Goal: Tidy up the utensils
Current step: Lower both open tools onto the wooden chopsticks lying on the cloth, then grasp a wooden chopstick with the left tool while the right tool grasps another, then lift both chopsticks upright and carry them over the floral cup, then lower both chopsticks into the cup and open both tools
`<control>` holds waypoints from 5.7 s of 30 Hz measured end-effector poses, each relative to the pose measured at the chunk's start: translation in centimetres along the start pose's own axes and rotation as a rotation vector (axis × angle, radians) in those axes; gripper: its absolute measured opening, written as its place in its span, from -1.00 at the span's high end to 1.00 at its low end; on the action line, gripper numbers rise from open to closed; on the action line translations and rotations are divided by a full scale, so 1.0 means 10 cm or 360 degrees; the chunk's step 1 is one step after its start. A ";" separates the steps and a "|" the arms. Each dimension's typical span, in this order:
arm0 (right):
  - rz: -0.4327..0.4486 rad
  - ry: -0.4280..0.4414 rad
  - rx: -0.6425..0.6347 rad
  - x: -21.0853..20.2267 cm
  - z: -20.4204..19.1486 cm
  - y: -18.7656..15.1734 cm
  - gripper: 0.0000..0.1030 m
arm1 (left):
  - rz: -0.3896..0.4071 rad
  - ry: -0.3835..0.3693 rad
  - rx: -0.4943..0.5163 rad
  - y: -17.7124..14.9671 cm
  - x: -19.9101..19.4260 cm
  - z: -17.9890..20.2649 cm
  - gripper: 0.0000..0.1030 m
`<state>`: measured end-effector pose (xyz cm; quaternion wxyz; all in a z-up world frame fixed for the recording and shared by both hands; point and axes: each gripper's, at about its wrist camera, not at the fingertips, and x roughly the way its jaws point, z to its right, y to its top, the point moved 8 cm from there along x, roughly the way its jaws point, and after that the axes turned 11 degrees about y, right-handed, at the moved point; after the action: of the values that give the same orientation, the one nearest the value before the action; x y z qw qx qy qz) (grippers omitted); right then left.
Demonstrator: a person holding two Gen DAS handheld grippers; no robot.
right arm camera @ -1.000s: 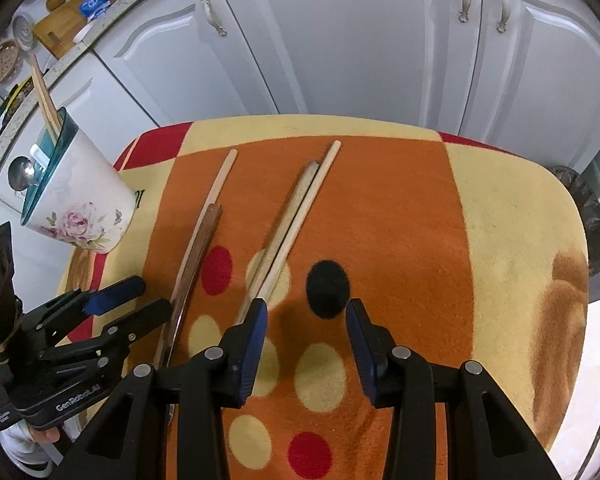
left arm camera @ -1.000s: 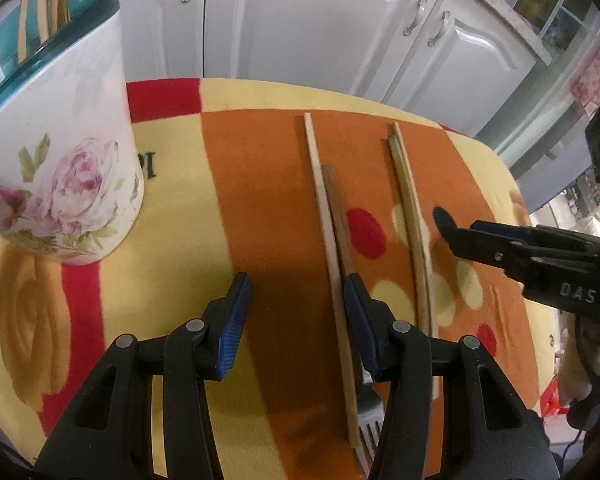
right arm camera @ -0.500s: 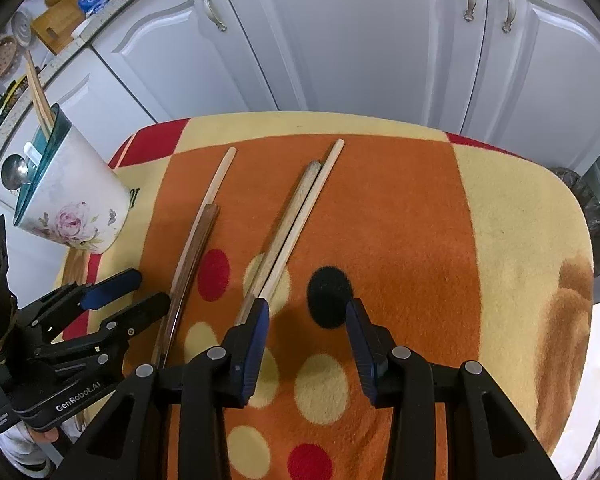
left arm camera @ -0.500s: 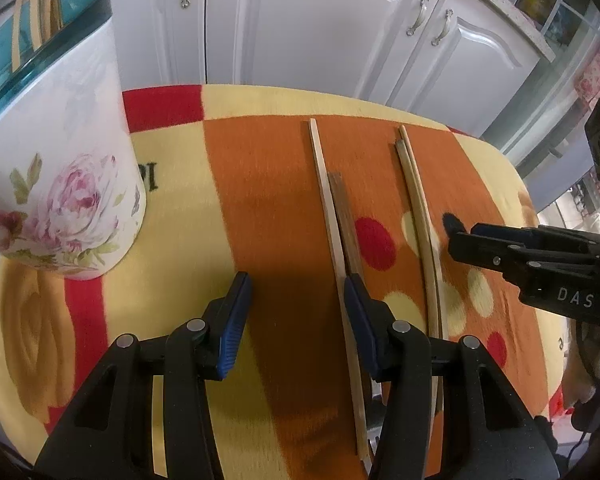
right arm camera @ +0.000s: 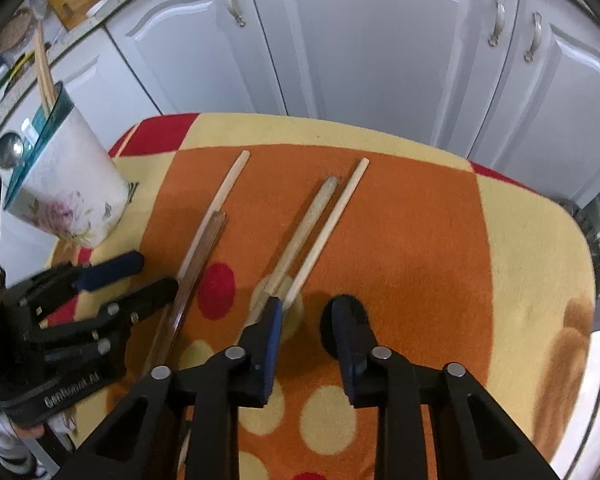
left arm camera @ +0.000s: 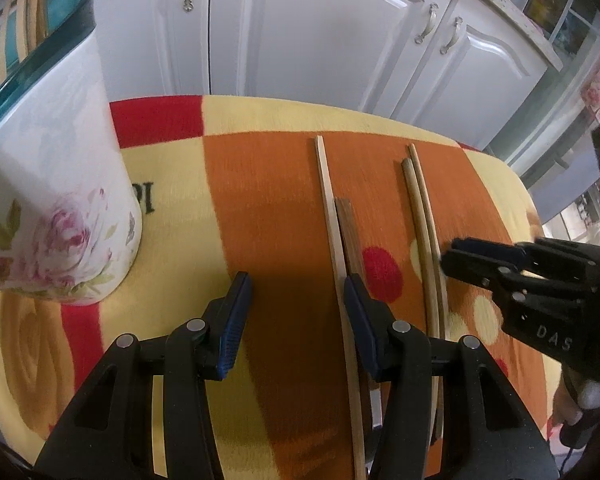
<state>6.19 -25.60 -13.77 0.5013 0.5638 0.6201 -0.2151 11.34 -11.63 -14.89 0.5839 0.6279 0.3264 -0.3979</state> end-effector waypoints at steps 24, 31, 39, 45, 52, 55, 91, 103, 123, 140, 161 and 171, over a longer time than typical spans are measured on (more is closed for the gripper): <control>-0.0009 0.0133 0.0095 0.09 -0.05 0.03 0.58 | 0.0060 0.0127 0.0107 0.05 0.06 0.08 0.33; -0.0030 0.0096 -0.0029 0.07 -0.06 -0.03 0.80 | 0.0013 0.0004 0.0034 -0.02 0.02 -0.04 0.91; -0.0118 0.0216 0.0027 -0.23 0.12 -0.58 0.84 | -0.0079 -0.0091 0.0060 -0.49 -0.26 -0.17 0.92; -0.0050 0.0219 0.0101 -0.27 0.16 -0.48 0.75 | -0.0123 -0.0064 0.0052 -0.49 -0.28 -0.21 0.79; -0.0031 0.0099 0.0069 -0.07 0.17 -0.16 0.75 | -0.0084 0.0018 0.0060 -0.16 -0.09 -0.08 0.30; -0.0037 0.0090 0.0034 -0.02 0.14 -0.05 0.75 | -0.0060 0.0073 0.0066 -0.03 0.00 -0.04 0.22; 0.0377 0.0426 -0.0313 -1.36 -1.03 0.07 0.90 | 0.0409 -0.0282 -0.0214 -0.21 -1.91 -0.60 0.92; 0.0444 0.0495 -0.0395 -1.54 -1.32 0.19 0.90 | 0.0519 -0.0236 -0.0282 -0.27 -2.41 -1.03 0.92; 0.0490 0.0538 -0.0512 -1.65 -1.68 0.49 0.90 | 0.0701 -0.0133 -0.0351 -0.03 -2.89 -1.51 0.92; 0.0592 0.0566 -0.0569 -1.78 -1.98 1.15 0.90 | 0.0935 -0.0010 -0.0390 0.75 -3.22 -1.88 0.92; 0.0699 0.0497 -0.0470 -1.20 -2.26 2.23 0.90 | 0.0837 0.0207 -0.0395 1.38 -2.24 -1.94 0.92; 0.0468 0.0502 -0.0463 -0.56 -2.16 2.03 0.90 | 0.0655 0.0202 -0.0371 1.25 -1.70 -1.81 0.92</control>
<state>15.83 -4.83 5.82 0.5001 0.5965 0.6263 0.0422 16.40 5.97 6.07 0.6994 0.6333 0.2713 -0.1901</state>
